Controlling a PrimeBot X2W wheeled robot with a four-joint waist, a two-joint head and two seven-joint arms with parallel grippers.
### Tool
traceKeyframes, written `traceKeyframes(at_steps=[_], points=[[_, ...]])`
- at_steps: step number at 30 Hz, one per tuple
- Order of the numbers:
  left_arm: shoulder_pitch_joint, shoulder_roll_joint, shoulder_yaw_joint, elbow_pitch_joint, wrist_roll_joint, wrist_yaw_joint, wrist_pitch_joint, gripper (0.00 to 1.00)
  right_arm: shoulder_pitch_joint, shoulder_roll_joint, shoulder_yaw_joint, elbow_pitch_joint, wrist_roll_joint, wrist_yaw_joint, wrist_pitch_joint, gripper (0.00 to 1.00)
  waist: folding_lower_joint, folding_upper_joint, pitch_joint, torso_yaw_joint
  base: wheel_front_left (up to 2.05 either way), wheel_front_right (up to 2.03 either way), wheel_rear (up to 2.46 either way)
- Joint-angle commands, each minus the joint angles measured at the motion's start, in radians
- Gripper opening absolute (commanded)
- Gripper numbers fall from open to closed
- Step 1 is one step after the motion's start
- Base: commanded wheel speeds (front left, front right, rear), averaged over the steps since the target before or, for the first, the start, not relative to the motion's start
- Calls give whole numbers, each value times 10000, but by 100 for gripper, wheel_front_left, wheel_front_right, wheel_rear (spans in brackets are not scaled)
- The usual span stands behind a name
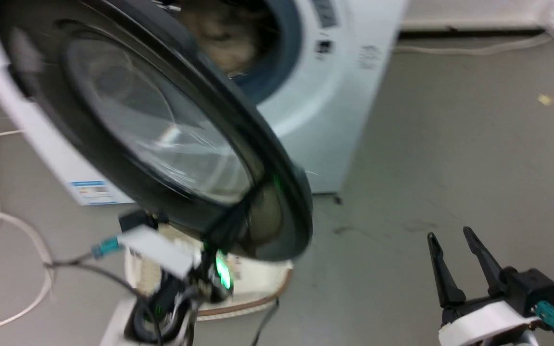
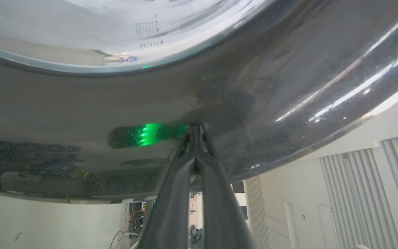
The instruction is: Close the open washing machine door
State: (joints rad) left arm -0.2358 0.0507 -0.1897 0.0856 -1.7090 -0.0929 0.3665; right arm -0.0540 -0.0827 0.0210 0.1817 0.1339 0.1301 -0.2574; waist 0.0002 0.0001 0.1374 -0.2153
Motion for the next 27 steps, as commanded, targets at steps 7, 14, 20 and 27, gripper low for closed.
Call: traceKeyframes(at_steps=[7, 14, 20, 27], points=[[-2164, -4, -348, 1532, 35, -181, -1378, 0, -369, 207, 107, 109, 217, 6, -43, 100, -2, -1, 1144, -1869, 0, 0, 0], [-3862, -4, -768, 3801, -486, -324, -2400, 0, -524, 295, 286, 245, 290, 6, -43, 100, -2, -1, 993, -2023, 0, 0, 0], [-3271, 244, -1082, 3423, 507, -372, -2859, 100, -342, 283, 182, -39, 257, 6, -43, 100, -2, -1, 453, -1352, 0, 0, 0], [-325, 2199, -2296, 841, 3844, -376, -4859, 100, 396, -80, 211, -629, 208, 6, -43, 100, -2, -1, -738, 237, 0, 0, 0]])
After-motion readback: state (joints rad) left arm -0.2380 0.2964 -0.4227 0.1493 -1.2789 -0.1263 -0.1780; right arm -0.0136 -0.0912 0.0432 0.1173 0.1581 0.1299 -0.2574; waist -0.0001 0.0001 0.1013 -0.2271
